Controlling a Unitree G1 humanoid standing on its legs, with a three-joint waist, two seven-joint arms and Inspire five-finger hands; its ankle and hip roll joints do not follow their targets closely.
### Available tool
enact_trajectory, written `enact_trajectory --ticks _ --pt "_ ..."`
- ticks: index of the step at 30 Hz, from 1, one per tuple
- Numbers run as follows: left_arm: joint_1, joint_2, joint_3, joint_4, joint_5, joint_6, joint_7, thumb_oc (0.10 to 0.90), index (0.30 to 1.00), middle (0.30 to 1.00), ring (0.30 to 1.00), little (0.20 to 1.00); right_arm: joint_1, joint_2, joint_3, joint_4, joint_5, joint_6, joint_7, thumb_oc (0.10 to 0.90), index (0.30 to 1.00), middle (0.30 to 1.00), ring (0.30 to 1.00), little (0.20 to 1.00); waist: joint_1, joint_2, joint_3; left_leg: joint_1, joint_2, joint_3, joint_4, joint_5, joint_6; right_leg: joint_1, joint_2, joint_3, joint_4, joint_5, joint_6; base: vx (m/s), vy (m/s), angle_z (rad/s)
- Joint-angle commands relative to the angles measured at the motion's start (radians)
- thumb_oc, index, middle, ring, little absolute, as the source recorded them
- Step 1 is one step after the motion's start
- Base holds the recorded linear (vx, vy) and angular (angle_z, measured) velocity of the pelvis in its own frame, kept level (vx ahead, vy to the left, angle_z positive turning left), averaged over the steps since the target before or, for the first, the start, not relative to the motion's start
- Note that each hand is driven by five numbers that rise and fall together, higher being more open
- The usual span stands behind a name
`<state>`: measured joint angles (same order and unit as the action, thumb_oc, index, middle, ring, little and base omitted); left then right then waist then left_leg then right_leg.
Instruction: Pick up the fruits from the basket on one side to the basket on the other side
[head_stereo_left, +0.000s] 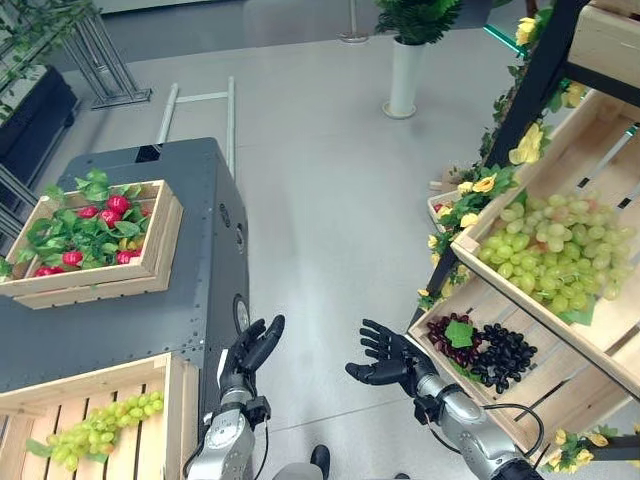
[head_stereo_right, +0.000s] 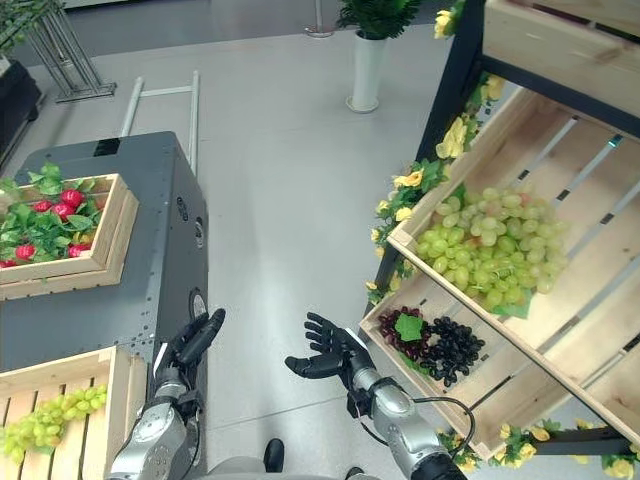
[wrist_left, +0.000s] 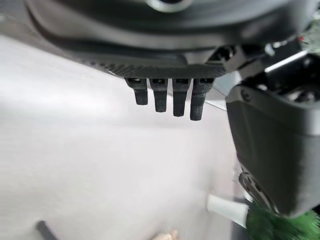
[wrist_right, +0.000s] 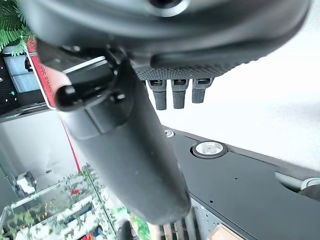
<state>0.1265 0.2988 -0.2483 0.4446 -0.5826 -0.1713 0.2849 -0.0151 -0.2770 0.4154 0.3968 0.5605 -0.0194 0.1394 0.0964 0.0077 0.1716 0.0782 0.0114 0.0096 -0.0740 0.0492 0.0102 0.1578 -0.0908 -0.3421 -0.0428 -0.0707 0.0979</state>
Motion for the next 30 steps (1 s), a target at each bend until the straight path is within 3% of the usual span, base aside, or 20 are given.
enact_trajectory --ticks 1,5,7,8,9,11,12,13,18,21,23,24,27,28,29,30 --pt "-0.072 0.025 0.034 -0.006 0.021 -0.063 -0.003 0.800 0.900 0.900 0.900 0.900 -0.020 0.046 0.017 -0.105 0.157 -0.007 0.097 0.800 0.900 0.900 0.900 0.900 0.017 0.002 -0.017 0.001 0.001 0.027 -0.013 -0.043 -0.011 -0.022 -0.029 -0.019 0.020 0.030 -0.054 0.04 -0.170 0.25" --pt "-0.039 0.043 0.042 -0.022 0.086 -0.072 0.039 0.800 0.900 0.900 0.900 0.900 -0.032 0.045 0.054 -0.121 0.198 0.016 0.140 0.800 0.900 0.900 0.900 0.900 0.055 -0.005 0.008 -0.027 0.009 0.020 0.074 -0.057 -0.036 -0.014 -0.025 -0.030 0.077 -0.016 -0.083 0.02 -0.126 0.19" --pt "-0.032 0.047 0.045 -0.020 0.103 -0.053 0.067 0.800 0.900 0.900 0.900 0.900 -0.042 0.041 0.070 -0.108 0.192 0.002 0.119 0.800 0.900 0.900 0.900 0.900 0.073 -0.005 0.024 -0.056 0.011 0.004 0.086 -0.033 -0.053 -0.005 -0.022 -0.039 0.072 -0.010 -0.090 -0.07 -0.081 0.28" --pt "-0.049 0.036 0.049 0.007 0.120 -0.014 0.062 0.800 0.900 0.900 0.900 0.900 -0.084 0.038 0.095 -0.083 0.153 -0.026 0.038 0.800 0.900 0.900 0.900 0.900 0.088 -0.002 0.032 -0.070 0.017 0.023 0.028 0.024 -0.073 0.008 -0.013 -0.061 0.029 0.016 -0.084 -0.12 -0.038 0.49" --pt "-0.052 0.035 0.048 0.011 0.123 -0.013 0.057 0.800 0.900 0.900 0.900 0.900 -0.087 0.037 0.094 -0.082 0.151 -0.028 0.034 0.800 0.900 0.900 0.900 0.900 0.086 -0.002 0.032 -0.072 0.018 0.038 0.030 0.023 -0.074 0.009 -0.013 -0.067 0.026 0.017 -0.083 -0.19 -0.023 0.91" --pt "-0.104 0.025 0.018 0.099 0.205 0.029 -0.015 0.800 0.900 0.900 0.900 0.900 -0.101 0.025 0.074 -0.084 0.164 -0.067 -0.008 0.800 0.900 0.900 0.900 0.900 0.043 -0.020 0.032 -0.125 0.091 0.361 0.232 -0.015 -0.085 0.015 -0.044 -0.201 0.042 0.002 -0.087 -0.13 -0.004 1.34" --pt "-0.113 0.023 0.010 0.115 0.214 0.030 -0.024 0.800 0.900 0.900 0.900 0.900 -0.100 0.023 0.070 -0.087 0.164 -0.070 -0.013 0.800 0.900 0.900 0.900 0.900 0.034 -0.024 0.032 -0.132 0.109 0.399 0.266 -0.026 -0.085 0.015 -0.050 -0.218 0.054 -0.006 -0.088 -0.04 0.148 1.79" --pt "-0.126 0.013 -0.007 0.148 0.204 0.055 -0.038 0.800 0.900 0.900 0.900 0.900 -0.101 0.019 0.072 -0.084 0.157 -0.070 -0.007 0.800 0.900 0.900 0.900 0.900 0.019 -0.019 0.028 -0.102 0.095 0.439 0.179 -0.051 -0.065 0.011 -0.063 -0.244 0.080 -0.008 -0.075 0.01 0.201 1.60" --pt "-0.112 -0.013 -0.067 0.238 0.216 0.109 -0.122 0.800 0.900 0.900 0.900 0.900 -0.057 0.034 0.052 -0.057 0.213 -0.105 -0.018 0.800 0.900 0.900 0.900 0.900 0.027 0.003 0.006 -0.064 0.047 0.380 0.059 -0.033 -0.041 0.027 -0.078 -0.250 0.083 0.009 -0.044 0.10 0.252 0.69" --pt "-0.094 -0.012 -0.071 0.237 0.179 0.118 -0.118 0.800 0.900 0.900 0.900 0.900 -0.021 0.055 0.044 -0.063 0.152 -0.132 -0.042 0.800 0.900 0.900 0.900 0.900 0.032 0.017 -0.011 -0.017 0.018 0.378 0.000 -0.035 -0.018 0.034 -0.097 -0.268 0.079 0.040 -0.018 0.15 0.299 0.41" --pt "-0.086 -0.007 -0.076 0.222 0.199 0.117 -0.121 0.800 0.900 0.900 0.900 0.900 -0.013 0.060 0.043 -0.073 0.162 -0.131 -0.053 0.800 0.900 0.900 0.900 0.900 0.037 0.017 -0.015 -0.011 0.003 0.375 -0.004 -0.047 -0.003 0.034 -0.118 -0.274 0.111 0.064 -0.006 0.12 0.261 0.23" --pt "-0.085 0.001 -0.085 0.195 0.254 0.109 -0.121 0.800 0.900 0.900 0.900 0.900 -0.015 0.066 0.036 -0.080 0.189 -0.126 -0.053 0.800 0.900 0.900 0.900 0.900 0.044 0.019 -0.014 -0.011 -0.021 0.358 0.001 -0.064 0.025 0.011 -0.160 -0.267 0.214 0.094 0.005 0.13 0.335 0.12" --pt "-0.113 0.028 -0.121 0.166 0.288 0.117 -0.121 0.800 0.900 0.900 0.900 0.900 -0.015 0.067 0.046 -0.085 0.182 -0.144 -0.086 0.800 0.900 0.900 0.900 0.900 0.030 0.035 -0.001 -0.001 -0.067 0.265 0.001 -0.082 0.067 -0.116 -0.210 -0.162 0.520 0.092 0.005 0.11 0.273 0.35" --pt "-0.117 0.030 -0.124 0.165 0.290 0.120 -0.124 0.800 0.900 0.900 0.900 0.900 -0.014 0.066 0.048 -0.086 0.183 -0.146 -0.093 0.800 0.900 0.900 0.900 0.900 0.027 0.034 0.000 -0.001 -0.070 0.257 0.000 -0.083 0.069 -0.130 -0.207 -0.145 0.542 0.087 0.004 0.07 0.014 0.48" --pt "-0.145 0.050 -0.157 0.158 0.324 0.133 -0.160 0.800 0.900 0.900 0.900 0.900 -0.013 0.056 0.054 -0.098 0.210 -0.162 -0.131 0.800 0.900 0.900 0.900 0.900 -0.003 0.032 0.008 -0.003 -0.082 0.192 0.007 -0.083 0.073 -0.191 -0.131 -0.043 0.561 0.048 -0.008 0.06 -0.100 0.75" --pt "-0.163 0.063 -0.176 0.147 0.339 0.142 -0.197 0.800 0.900 0.900 0.900 0.900 -0.009 0.045 0.052 -0.117 0.239 -0.165 -0.144 0.800 0.900 0.900 0.900 0.900 -0.027 0.029 0.009 0.000 -0.087 0.154 0.008 -0.081 0.072 -0.226 -0.082 0.004 0.540 0.048 -0.010 0.10 -0.152 1.30"
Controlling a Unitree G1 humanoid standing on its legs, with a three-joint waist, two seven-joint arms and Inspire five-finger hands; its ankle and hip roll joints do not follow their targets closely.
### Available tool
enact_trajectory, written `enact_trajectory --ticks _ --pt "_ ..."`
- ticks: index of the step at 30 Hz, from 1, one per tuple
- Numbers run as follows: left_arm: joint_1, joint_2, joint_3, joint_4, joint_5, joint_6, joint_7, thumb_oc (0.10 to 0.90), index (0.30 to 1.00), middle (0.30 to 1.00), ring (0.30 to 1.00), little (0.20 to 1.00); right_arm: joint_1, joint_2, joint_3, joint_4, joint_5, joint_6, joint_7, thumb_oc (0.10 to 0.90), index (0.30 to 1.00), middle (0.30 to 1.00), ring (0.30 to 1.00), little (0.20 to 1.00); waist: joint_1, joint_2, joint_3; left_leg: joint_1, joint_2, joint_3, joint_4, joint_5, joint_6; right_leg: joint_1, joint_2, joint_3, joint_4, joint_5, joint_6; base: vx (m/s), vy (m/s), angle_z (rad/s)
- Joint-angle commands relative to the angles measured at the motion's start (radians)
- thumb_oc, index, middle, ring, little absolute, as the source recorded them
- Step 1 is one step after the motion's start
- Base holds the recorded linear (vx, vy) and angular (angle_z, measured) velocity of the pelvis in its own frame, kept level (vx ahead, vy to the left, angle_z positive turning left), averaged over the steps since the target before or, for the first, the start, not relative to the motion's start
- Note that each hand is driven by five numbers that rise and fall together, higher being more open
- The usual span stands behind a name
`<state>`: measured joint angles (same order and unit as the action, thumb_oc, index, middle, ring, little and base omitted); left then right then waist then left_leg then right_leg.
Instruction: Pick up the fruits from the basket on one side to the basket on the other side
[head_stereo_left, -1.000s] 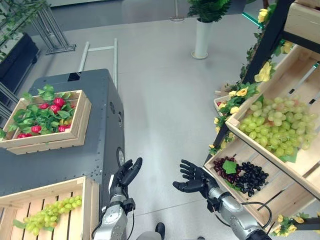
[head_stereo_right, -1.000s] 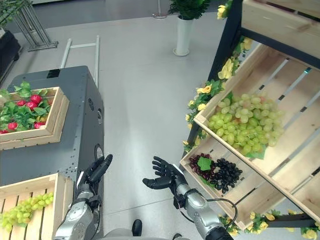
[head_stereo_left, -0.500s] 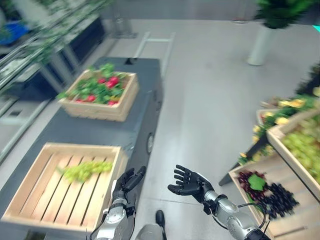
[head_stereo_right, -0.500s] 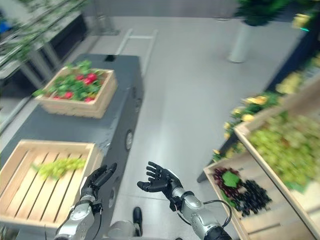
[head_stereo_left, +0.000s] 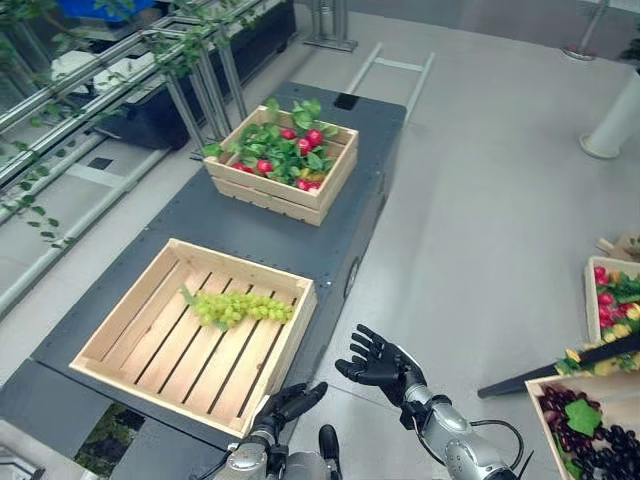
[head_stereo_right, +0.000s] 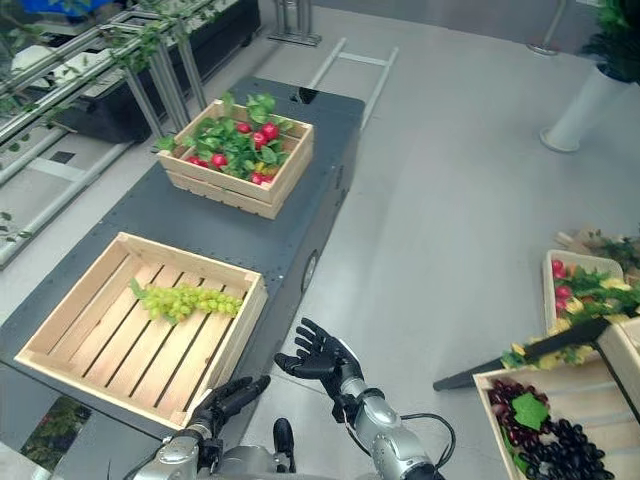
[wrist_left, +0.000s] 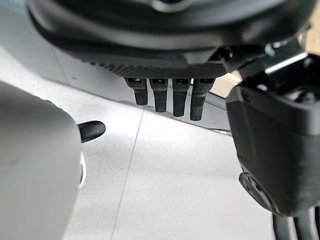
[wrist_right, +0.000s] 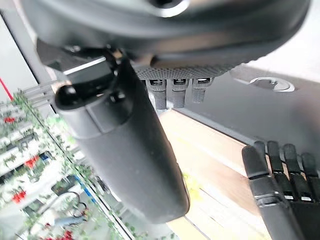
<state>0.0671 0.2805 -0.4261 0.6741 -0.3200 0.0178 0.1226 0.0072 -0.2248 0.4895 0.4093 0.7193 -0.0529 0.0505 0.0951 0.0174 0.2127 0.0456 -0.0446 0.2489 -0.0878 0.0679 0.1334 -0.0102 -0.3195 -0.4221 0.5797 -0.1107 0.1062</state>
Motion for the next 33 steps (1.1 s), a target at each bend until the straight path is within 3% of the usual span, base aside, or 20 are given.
enact_trajectory --ticks 1,2,4,6,8,9,11,15,20,25,29,30,31,33 --pt "-0.122 0.096 -0.020 -0.087 0.073 -0.045 -0.055 0.800 0.900 0.900 0.900 0.900 -0.024 -0.017 -0.027 -0.131 0.097 -0.138 -0.042 0.800 0.900 0.900 0.900 0.900 -0.050 0.019 -0.028 0.039 -0.032 -0.110 0.024 -0.101 -0.052 -0.084 0.178 0.126 -0.122 0.090 -0.022 0.07 -0.110 1.35" --pt "-0.127 0.097 -0.023 -0.086 0.075 -0.045 -0.061 0.800 0.900 0.900 0.900 0.900 -0.023 -0.017 -0.028 -0.127 0.099 -0.142 -0.041 0.800 0.900 0.900 0.900 0.900 -0.056 0.020 -0.027 0.042 -0.030 -0.113 0.024 -0.103 -0.052 -0.090 0.181 0.137 -0.142 0.094 -0.022 0.11 -0.130 1.57" --pt "-0.160 0.105 -0.048 -0.097 0.091 -0.063 -0.095 0.800 0.900 0.900 0.900 0.900 -0.029 -0.021 -0.044 -0.095 0.112 -0.157 -0.026 0.800 0.900 0.900 0.900 0.900 -0.093 0.028 -0.022 0.042 -0.026 -0.157 0.033 -0.111 -0.049 -0.138 0.212 0.253 -0.349 0.168 -0.021 0.09 -0.190 1.02" --pt "-0.180 0.111 -0.077 -0.125 0.089 -0.093 -0.128 0.800 0.900 0.900 0.900 0.900 -0.043 -0.027 -0.073 -0.065 0.105 -0.179 -0.025 0.800 0.900 0.900 0.900 0.900 -0.122 0.033 -0.018 0.039 -0.042 -0.248 0.043 -0.135 -0.043 -0.170 0.237 0.424 -0.515 0.240 -0.002 0.12 -0.256 0.95" --pt "-0.200 0.118 -0.102 -0.147 0.090 -0.118 -0.155 0.800 0.900 0.900 0.900 0.900 -0.067 -0.034 -0.084 -0.049 0.090 -0.206 -0.026 0.800 0.900 0.900 0.900 0.900 -0.139 0.030 -0.018 0.032 -0.057 -0.328 0.065 -0.157 -0.036 -0.185 0.277 0.535 -0.540 0.252 -0.001 0.12 -0.266 1.67" --pt "-0.205 0.127 -0.108 -0.156 0.089 -0.126 -0.175 0.800 0.900 0.900 0.900 0.900 -0.073 -0.030 -0.091 -0.048 0.084 -0.208 -0.036 0.800 0.900 0.900 0.900 0.900 -0.139 0.023 -0.020 0.024 -0.060 -0.358 0.084 -0.169 -0.032 -0.172 0.288 0.556 -0.512 0.218 -0.001 0.14 -0.308 1.59" --pt "-0.203 0.120 -0.110 -0.162 0.084 -0.102 -0.155 0.800 0.900 0.900 0.900 0.900 -0.096 -0.028 -0.101 -0.052 0.093 -0.185 -0.060 0.800 0.900 0.900 0.900 0.900 -0.130 0.006 -0.027 0.013 -0.042 -0.361 0.127 -0.172 -0.042 -0.137 0.283 0.520 -0.481 0.180 -0.005 0.14 -0.300 1.31" --pt "-0.185 0.105 -0.093 -0.157 0.059 -0.159 -0.181 0.800 0.900 0.900 0.900 0.900 -0.088 -0.040 -0.123 -0.062 0.119 -0.183 -0.040 0.800 0.900 0.900 0.900 0.900 -0.117 -0.019 -0.035 0.035 -0.004 -0.340 0.137 -0.172 -0.068 -0.039 0.260 0.436 -0.518 0.146 -0.036 0.18 -0.218 1.12" --pt "-0.171 0.119 -0.098 -0.208 0.140 -0.208 -0.147 0.800 0.900 0.900 0.900 0.900 -0.097 -0.044 -0.140 -0.050 0.106 -0.169 -0.056 0.800 0.900 0.900 0.900 0.900 -0.085 -0.016 -0.024 0.026 0.015 -0.355 0.141 -0.155 -0.093 0.003 0.249 0.349 -0.501 0.093 -0.060 0.13 -0.123 0.17" --pt "-0.142 0.152 -0.086 -0.259 0.105 -0.229 -0.176 0.800 0.900 0.900 0.900 0.900 -0.078 -0.052 -0.139 -0.078 0.106 -0.164 -0.055 0.800 0.900 0.900 0.900 0.900 -0.071 -0.015 -0.017 0.042 0.028 -0.369 0.123 -0.144 -0.108 0.036 0.247 0.313 -0.504 0.069 -0.072 0.13 -0.097 0.23" --pt "-0.124 0.171 -0.074 -0.337 0.047 -0.260 -0.223 0.800 0.900 0.900 0.900 0.900 -0.038 -0.049 -0.150 -0.095 0.106 -0.160 -0.088 0.800 0.900 0.900 0.900 0.900 -0.085 -0.013 -0.015 0.055 0.070 -0.266 0.068 -0.100 -0.131 0.069 0.242 0.253 -0.530 0.068 -0.078 0.10 -0.022 0.23" --pt "-0.157 0.169 -0.082 -0.361 0.002 -0.271 -0.269 0.800 0.900 0.900 0.900 0.900 -0.015 -0.050 -0.167 -0.102 0.119 -0.182 -0.088 0.800 0.900 0.900 0.900 0.900 -0.113 -0.009 -0.005 0.049 0.103 -0.132 0.057 -0.078 -0.151 0.082 0.232 0.192 -0.535 0.057 -0.079 0.02 0.037 0.29" --pt "-0.168 0.168 -0.086 -0.365 -0.009 -0.277 -0.282 0.800 0.900 0.900 0.900 0.900 -0.011 -0.050 -0.170 -0.103 0.123 -0.188 -0.088 0.800 0.900 0.900 0.900 0.900 -0.120 -0.009 -0.005 0.043 0.110 -0.100 0.061 -0.075 -0.155 0.081 0.228 0.177 -0.535 0.055 -0.079 0.00 0.068 0.92" --pt "-0.200 0.167 -0.089 -0.389 -0.053 -0.288 -0.318 0.800 0.900 0.900 0.900 0.900 -0.004 -0.055 -0.181 -0.090 0.135 -0.201 -0.062 0.800 0.900 0.900 0.900 0.900 -0.127 -0.006 0.002 0.025 0.101 -0.123 0.064 -0.075 -0.153 0.073 0.219 0.176 -0.529 0.055 -0.079 0.00 0.062 1.32"
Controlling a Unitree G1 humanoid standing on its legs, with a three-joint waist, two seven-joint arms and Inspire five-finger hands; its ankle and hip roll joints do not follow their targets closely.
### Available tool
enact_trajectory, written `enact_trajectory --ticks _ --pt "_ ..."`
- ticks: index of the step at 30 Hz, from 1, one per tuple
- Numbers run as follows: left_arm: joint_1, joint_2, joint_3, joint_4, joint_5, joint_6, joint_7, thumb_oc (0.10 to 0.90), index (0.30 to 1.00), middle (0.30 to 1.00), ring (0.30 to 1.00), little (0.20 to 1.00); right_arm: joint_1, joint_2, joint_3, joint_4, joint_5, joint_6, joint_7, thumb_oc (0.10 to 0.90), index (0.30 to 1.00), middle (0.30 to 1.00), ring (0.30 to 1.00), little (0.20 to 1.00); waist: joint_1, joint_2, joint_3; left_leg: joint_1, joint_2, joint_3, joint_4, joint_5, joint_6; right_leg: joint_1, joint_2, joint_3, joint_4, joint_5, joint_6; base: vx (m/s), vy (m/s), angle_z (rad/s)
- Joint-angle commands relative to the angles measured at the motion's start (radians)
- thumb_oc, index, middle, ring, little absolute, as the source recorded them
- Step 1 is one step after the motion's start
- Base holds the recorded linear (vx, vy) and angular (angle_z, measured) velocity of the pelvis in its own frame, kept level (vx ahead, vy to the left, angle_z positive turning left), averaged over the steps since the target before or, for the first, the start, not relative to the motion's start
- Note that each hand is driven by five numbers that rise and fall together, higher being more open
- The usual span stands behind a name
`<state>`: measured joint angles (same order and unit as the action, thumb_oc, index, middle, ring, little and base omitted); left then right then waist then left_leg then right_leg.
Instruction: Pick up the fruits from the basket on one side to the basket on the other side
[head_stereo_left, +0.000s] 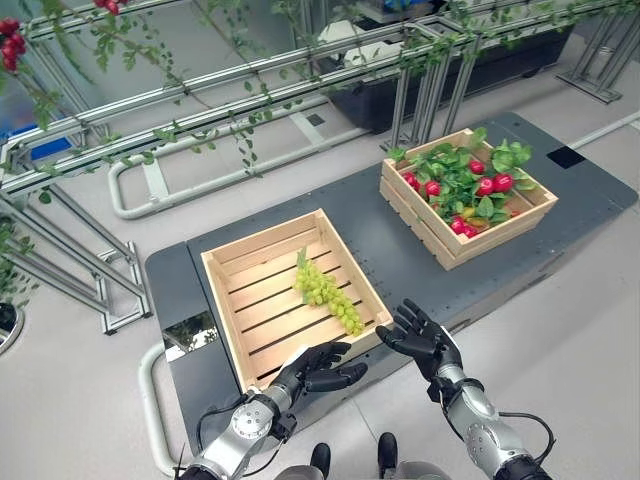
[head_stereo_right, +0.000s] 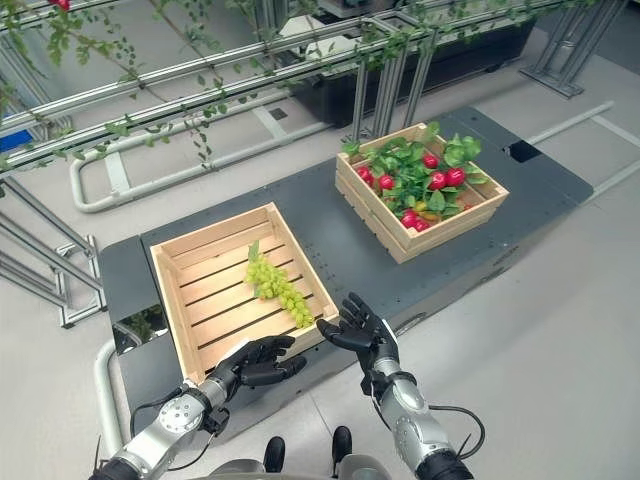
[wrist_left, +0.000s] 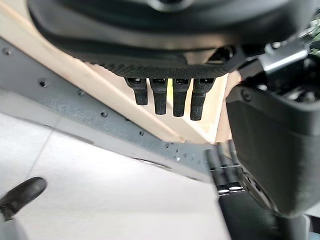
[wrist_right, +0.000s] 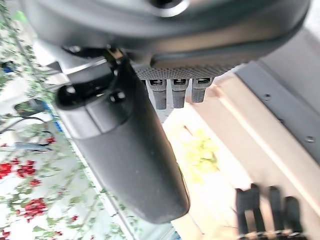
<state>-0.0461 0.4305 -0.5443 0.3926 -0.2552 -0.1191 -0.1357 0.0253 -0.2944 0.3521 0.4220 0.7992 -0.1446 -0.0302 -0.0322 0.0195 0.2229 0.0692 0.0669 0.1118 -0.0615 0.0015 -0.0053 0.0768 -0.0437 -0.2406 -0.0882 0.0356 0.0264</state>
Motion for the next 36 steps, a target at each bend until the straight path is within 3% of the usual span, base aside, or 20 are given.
enact_trajectory --ticks 1,8,11,12,13,14,16,20,25,27,32,33,36 --pt "-0.094 0.017 0.037 -0.131 -0.130 -0.156 -0.060 0.800 0.900 0.900 0.900 0.900 -0.022 0.008 -0.047 -0.096 0.061 -0.112 0.023 0.800 0.900 0.900 0.900 0.900 0.003 -0.003 -0.006 0.000 -0.019 -0.010 0.019 -0.002 -0.014 -0.014 -0.056 -0.004 0.136 -0.087 0.004 0.04 0.058 0.80" --pt "-0.078 0.062 0.210 -0.320 -0.095 -0.205 0.090 0.800 0.900 0.900 0.900 0.900 0.005 0.018 -0.093 -0.125 0.064 -0.098 0.023 0.800 0.900 0.900 0.900 0.900 0.020 0.001 -0.009 0.023 -0.036 -0.018 -0.012 -0.010 0.001 0.001 -0.059 -0.015 0.109 -0.081 0.008 0.09 0.022 0.08" --pt "-0.098 0.078 0.275 -0.366 0.005 -0.230 0.161 0.800 0.900 0.900 0.900 0.900 -0.007 0.021 -0.105 -0.125 0.053 -0.082 0.021 0.800 0.900 0.900 0.900 0.900 0.021 0.004 0.000 0.011 -0.037 -0.021 -0.008 -0.013 0.001 -0.013 -0.056 -0.010 0.118 -0.090 0.004 0.01 0.034 0.00" --pt "-0.125 0.105 0.312 -0.389 0.071 -0.208 0.255 0.800 0.900 0.900 0.900 0.900 -0.023 0.011 -0.108 -0.123 0.036 -0.073 0.020 0.800 0.900 0.900 0.900 0.900 0.016 0.009 0.018 -0.006 -0.039 -0.023 0.007 -0.015 -0.002 -0.034 -0.055 0.000 0.138 -0.101 -0.001 -0.02 0.083 -0.02" --pt "-0.130 0.108 0.316 -0.387 0.078 -0.201 0.271 0.800 0.900 0.900 0.900 0.900 -0.026 0.008 -0.109 -0.121 0.034 -0.074 0.021 0.800 0.900 0.900 0.900 0.900 0.015 0.010 0.022 -0.010 -0.040 -0.022 0.010 -0.015 -0.002 -0.038 -0.056 0.001 0.141 -0.103 -0.001 -0.07 0.132 -0.03" --pt "-0.172 0.129 0.328 -0.339 0.137 -0.205 0.370 0.800 0.900 0.900 0.900 0.900 -0.040 -0.007 -0.109 -0.118 0.018 -0.072 0.016 0.800 0.900 0.900 0.900 0.900 0.004 0.016 0.040 -0.023 -0.040 -0.015 0.020 -0.015 -0.005 -0.056 -0.055 0.008 0.158 -0.109 -0.004 -0.06 0.089 -0.02" --pt "-0.230 0.155 0.330 -0.294 0.211 -0.196 0.464 0.800 0.900 0.900 0.900 0.900 -0.059 -0.029 -0.107 -0.109 -0.003 -0.068 0.012 0.800 0.900 0.900 0.900 0.900 -0.011 0.022 0.062 -0.041 -0.041 -0.006 0.040 -0.016 -0.009 -0.081 -0.054 0.014 0.191 -0.126 -0.010 -0.05 0.104 -0.02" --pt "-0.312 0.174 0.319 -0.240 0.245 -0.161 0.552 0.800 0.900 0.900 0.900 0.900 -0.089 -0.070 -0.105 -0.099 0.003 -0.065 0.019 0.800 0.900 0.900 0.900 0.900 -0.033 0.034 0.105 -0.087 -0.050 -0.002 0.096 -0.022 -0.017 -0.126 -0.052 0.032 0.241 -0.149 -0.022 -0.07 0.097 -0.03" --pt "-0.490 0.251 0.237 -0.087 0.458 -0.110 0.705 0.800 0.900 0.900 0.900 0.900 -0.182 -0.134 -0.094 -0.065 0.021 -0.066 0.027 0.800 0.900 0.900 0.900 0.900 -0.058 0.040 0.185 -0.181 -0.049 0.022 0.200 -0.032 -0.030 -0.221 -0.050 0.048 0.342 -0.178 -0.042 -0.14 0.061 -0.08" --pt "-0.614 0.342 0.155 0.003 0.575 -0.073 0.765 0.800 0.900 0.900 0.900 0.900 -0.225 -0.170 -0.084 -0.054 0.042 -0.065 0.042 0.800 0.900 0.900 0.900 0.900 -0.073 0.027 0.226 -0.254 -0.039 0.035 0.286 -0.044 -0.036 -0.291 -0.052 0.055 0.418 -0.192 -0.052 -0.15 0.028 -0.11" --pt "-0.753 0.456 0.011 0.106 0.745 -0.011 0.800 0.800 0.900 0.900 0.900 0.900 -0.262 -0.206 -0.076 -0.040 0.030 -0.072 0.061 0.800 0.900 0.900 0.900 0.900 -0.089 0.001 0.281 -0.342 -0.018 0.050 0.391 -0.042 -0.044 -0.363 -0.047 0.064 0.496 -0.208 -0.060 -0.08 0.000 -0.08" --pt "-0.795 0.492 -0.050 0.111 0.838 0.010 0.818 0.800 0.900 0.900 0.900 0.900 -0.270 -0.223 -0.073 -0.039 0.016 -0.084 0.057 0.800 0.900 0.900 0.900 0.900 -0.095 -0.008 0.297 -0.383 -0.012 0.048 0.435 -0.042 -0.046 -0.393 -0.040 0.077 0.520 -0.215 -0.065 -0.03 0.001 -0.04" --pt "-0.876 0.517 -0.120 0.149 0.926 0.029 0.858 0.800 0.900 0.900 0.900 0.900 -0.318 -0.245 -0.070 -0.019 0.048 -0.095 0.034 0.800 0.900 0.900 0.900 0.900 -0.101 -0.021 0.297 -0.470 -0.008 0.059 0.472 -0.064 -0.036 -0.487 -0.030 0.090 0.564 -0.218 -0.066 -0.06 0.013 -0.03"
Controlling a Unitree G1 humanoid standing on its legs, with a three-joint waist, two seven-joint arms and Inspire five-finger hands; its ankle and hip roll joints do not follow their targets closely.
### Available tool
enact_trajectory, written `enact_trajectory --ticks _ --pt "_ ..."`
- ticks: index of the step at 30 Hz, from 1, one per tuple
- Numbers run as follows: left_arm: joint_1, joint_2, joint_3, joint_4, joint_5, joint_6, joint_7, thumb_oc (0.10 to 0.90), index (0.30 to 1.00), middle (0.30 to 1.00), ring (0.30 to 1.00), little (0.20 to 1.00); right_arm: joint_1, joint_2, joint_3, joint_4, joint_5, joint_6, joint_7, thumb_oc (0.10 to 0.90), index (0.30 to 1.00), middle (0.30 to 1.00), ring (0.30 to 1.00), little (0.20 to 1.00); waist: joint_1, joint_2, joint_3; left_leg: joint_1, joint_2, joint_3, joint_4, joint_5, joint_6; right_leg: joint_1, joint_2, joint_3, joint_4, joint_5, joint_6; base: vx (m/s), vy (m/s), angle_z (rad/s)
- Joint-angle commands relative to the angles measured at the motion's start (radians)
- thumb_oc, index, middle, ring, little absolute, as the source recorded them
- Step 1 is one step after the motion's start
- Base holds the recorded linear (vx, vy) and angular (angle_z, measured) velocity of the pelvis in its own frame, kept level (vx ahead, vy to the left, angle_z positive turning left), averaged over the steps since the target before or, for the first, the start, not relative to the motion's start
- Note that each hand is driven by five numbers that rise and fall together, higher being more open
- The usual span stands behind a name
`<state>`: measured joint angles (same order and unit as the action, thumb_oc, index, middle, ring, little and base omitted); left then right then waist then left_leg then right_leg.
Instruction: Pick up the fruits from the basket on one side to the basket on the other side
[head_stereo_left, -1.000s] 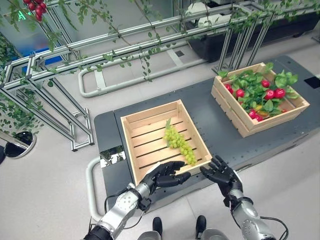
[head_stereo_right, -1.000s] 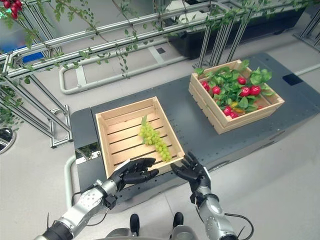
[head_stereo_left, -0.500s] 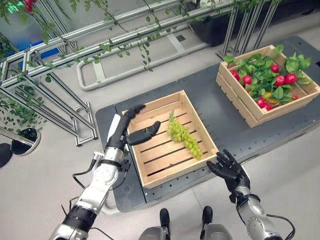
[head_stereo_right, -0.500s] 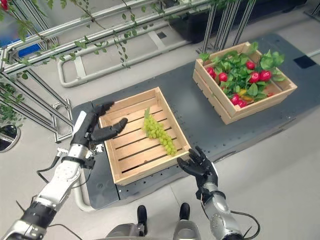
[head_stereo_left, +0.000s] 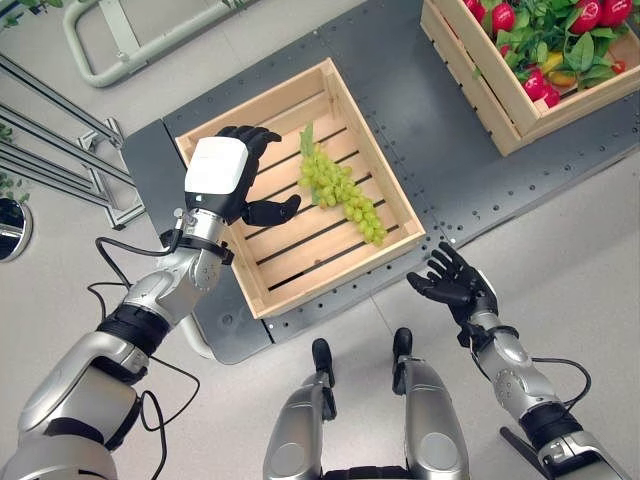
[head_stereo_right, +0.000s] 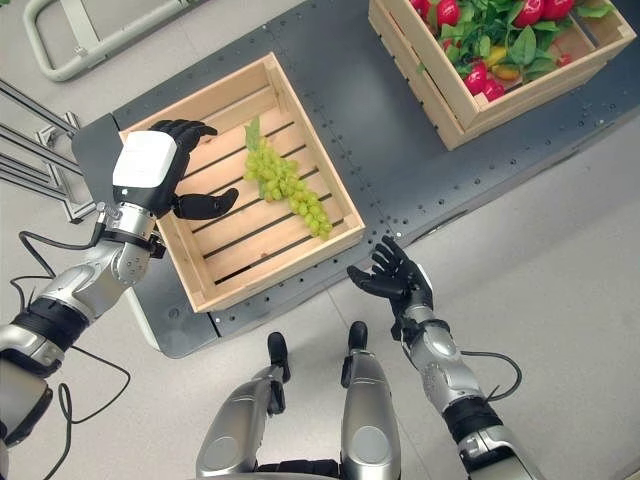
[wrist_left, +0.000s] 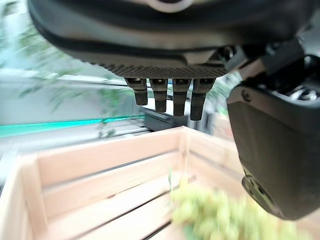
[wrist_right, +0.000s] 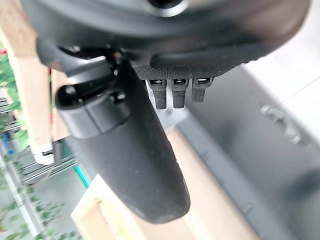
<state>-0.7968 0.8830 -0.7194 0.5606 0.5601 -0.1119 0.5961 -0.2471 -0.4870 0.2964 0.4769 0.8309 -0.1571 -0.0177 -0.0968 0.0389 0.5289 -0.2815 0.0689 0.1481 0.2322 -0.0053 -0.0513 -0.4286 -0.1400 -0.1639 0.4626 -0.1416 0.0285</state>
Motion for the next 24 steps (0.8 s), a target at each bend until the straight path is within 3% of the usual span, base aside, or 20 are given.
enact_trajectory --ticks 1,6,9,16,21,24 --pt "-0.142 0.066 0.044 -0.007 0.117 0.025 0.137 0.800 0.900 0.900 0.900 0.900 -0.055 -0.055 -0.014 -0.070 0.021 -0.083 0.020 0.800 0.900 0.900 0.900 0.900 -0.037 -0.042 -0.009 -0.132 -0.008 0.027 0.181 -0.057 0.010 0.005 0.068 0.014 0.016 -0.039 -0.068 -0.08 0.021 -0.05" --pt "-0.289 0.045 -0.034 0.097 0.205 0.061 0.209 0.800 0.900 0.900 0.900 0.900 -0.121 -0.052 -0.006 -0.049 0.029 -0.087 0.005 0.800 0.900 0.900 0.900 0.900 -0.050 -0.053 -0.009 -0.243 0.004 0.056 0.227 -0.060 0.009 -0.104 0.072 0.024 0.070 -0.043 -0.064 -0.03 0.026 -0.02" --pt "-0.373 0.049 -0.083 0.127 0.275 0.124 0.258 0.800 0.900 0.900 0.900 0.900 -0.155 -0.056 -0.002 -0.047 0.044 -0.078 -0.009 0.800 0.900 0.900 0.900 0.900 -0.057 -0.060 -0.009 -0.299 0.004 0.065 0.251 -0.081 0.016 -0.169 0.073 0.032 0.096 -0.039 -0.057 -0.03 0.018 -0.08" --pt "-0.416 0.021 -0.081 0.179 0.349 0.170 0.349 0.800 0.900 0.900 0.900 0.900 -0.173 -0.027 -0.003 -0.072 0.040 -0.079 -0.035 0.800 0.900 0.900 0.900 0.900 -0.062 -0.072 -0.009 -0.363 0.009 0.076 0.295 -0.109 0.019 -0.235 0.074 0.025 0.126 -0.038 -0.047 0.00 0.000 -0.01" --pt "-0.434 0.013 -0.094 0.192 0.397 0.160 0.283 0.800 0.900 0.900 0.900 0.900 -0.171 -0.026 -0.008 -0.085 0.039 -0.063 -0.035 0.800 0.900 0.900 0.900 0.900 -0.069 -0.076 -0.009 -0.384 0.017 0.082 0.321 -0.123 0.022 -0.256 0.074 0.027 0.146 -0.041 -0.043 0.00 0.000 0.00" --pt "-0.478 0.011 -0.143 0.212 0.413 0.150 0.148 0.800 0.900 0.900 0.900 0.900 -0.170 -0.035 -0.016 -0.090 0.072 -0.057 -0.027 0.800 0.900 0.900 0.900 0.900 -0.076 -0.078 -0.009 -0.399 0.022 0.084 0.334 -0.130 0.025 -0.274 0.069 0.025 0.160 -0.043 -0.039 0.00 -0.005 0.02"
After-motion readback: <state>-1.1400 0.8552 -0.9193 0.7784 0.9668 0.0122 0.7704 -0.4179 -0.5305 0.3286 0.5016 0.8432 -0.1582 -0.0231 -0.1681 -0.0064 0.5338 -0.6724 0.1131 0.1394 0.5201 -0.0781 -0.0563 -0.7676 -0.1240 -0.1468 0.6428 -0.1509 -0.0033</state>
